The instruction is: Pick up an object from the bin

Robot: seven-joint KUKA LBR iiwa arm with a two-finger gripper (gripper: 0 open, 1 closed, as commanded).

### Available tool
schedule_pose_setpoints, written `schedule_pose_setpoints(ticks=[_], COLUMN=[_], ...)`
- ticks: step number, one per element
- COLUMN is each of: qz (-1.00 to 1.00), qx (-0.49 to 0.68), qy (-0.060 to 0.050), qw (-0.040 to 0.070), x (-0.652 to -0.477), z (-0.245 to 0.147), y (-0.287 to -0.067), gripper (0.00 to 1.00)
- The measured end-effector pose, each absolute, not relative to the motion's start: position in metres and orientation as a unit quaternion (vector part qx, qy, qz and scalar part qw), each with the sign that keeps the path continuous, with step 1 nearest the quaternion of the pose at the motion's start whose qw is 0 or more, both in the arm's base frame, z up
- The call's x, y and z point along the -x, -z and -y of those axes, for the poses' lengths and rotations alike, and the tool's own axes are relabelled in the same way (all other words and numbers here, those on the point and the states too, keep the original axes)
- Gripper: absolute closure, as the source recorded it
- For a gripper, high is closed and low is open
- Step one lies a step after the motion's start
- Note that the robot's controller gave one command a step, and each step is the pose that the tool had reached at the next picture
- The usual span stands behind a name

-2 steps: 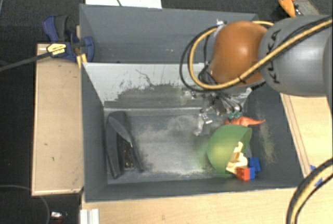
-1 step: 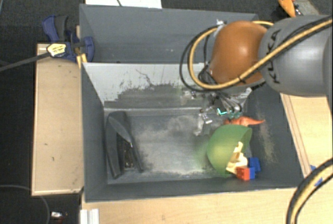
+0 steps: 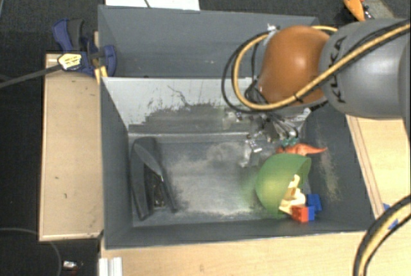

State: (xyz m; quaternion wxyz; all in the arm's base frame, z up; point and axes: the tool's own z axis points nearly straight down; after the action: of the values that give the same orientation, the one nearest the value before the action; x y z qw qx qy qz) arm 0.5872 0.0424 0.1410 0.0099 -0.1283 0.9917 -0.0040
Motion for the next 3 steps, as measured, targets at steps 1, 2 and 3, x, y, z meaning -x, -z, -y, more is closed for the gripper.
schedule_pose_setpoints(ticks=[1,2,3], qz=[-0.992,-0.992,-0.989], qx=[0.129,0.129,0.15], qy=[0.004,0.004,0.004], qw=[0.01,0.011,0.011], x=[-0.567,-0.564,-0.559], z=[-0.047,-0.048,-0.072], y=[-0.149,-0.15,-0.177], gripper=[0.0,0.0,0.0])
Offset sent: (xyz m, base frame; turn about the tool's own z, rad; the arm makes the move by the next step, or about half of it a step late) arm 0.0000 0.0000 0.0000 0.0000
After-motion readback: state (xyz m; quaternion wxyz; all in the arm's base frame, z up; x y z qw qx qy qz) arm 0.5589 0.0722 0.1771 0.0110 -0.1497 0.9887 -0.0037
